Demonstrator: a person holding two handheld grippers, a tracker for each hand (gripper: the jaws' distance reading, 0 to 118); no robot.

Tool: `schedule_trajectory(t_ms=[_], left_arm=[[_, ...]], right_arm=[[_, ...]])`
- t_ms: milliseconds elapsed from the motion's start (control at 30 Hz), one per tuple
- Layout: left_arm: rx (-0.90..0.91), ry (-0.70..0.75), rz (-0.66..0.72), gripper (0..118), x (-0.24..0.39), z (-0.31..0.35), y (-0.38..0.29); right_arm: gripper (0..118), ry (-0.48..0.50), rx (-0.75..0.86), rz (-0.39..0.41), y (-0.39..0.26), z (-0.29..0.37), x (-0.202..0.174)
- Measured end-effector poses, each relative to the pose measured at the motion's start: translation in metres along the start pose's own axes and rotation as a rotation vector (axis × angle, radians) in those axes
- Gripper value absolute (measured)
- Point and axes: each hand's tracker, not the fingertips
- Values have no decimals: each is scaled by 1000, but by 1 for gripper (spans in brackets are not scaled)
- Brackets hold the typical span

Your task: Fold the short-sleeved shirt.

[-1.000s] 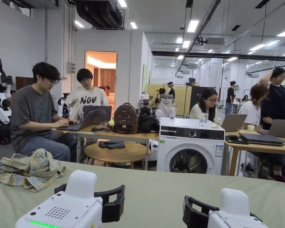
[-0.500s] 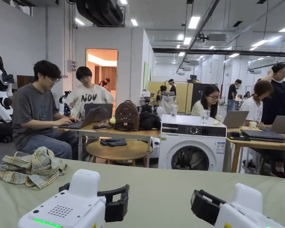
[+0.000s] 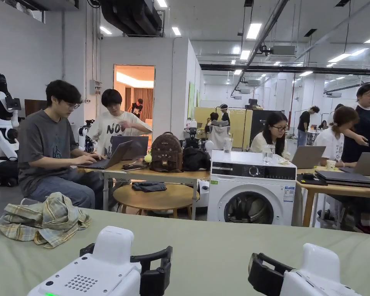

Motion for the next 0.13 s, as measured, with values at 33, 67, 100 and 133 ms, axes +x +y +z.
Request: schedule_trajectory(t_ms=[33,67,100,133], left_arm=[[0,-2,3,96,0,0,0],[-1,-4,5,96,0,1,-1],[-1,-4,8,96,0,1,-1],[0,-5,9,96,0,1,-1]], right_arm=[[108,-3,-1,6,-1,0,-2],[108,-4,-1,12,-2,1,-4],[108,-4,-1,18,-2,1,-4],[108,-4,2,26,-4,1,-5]])
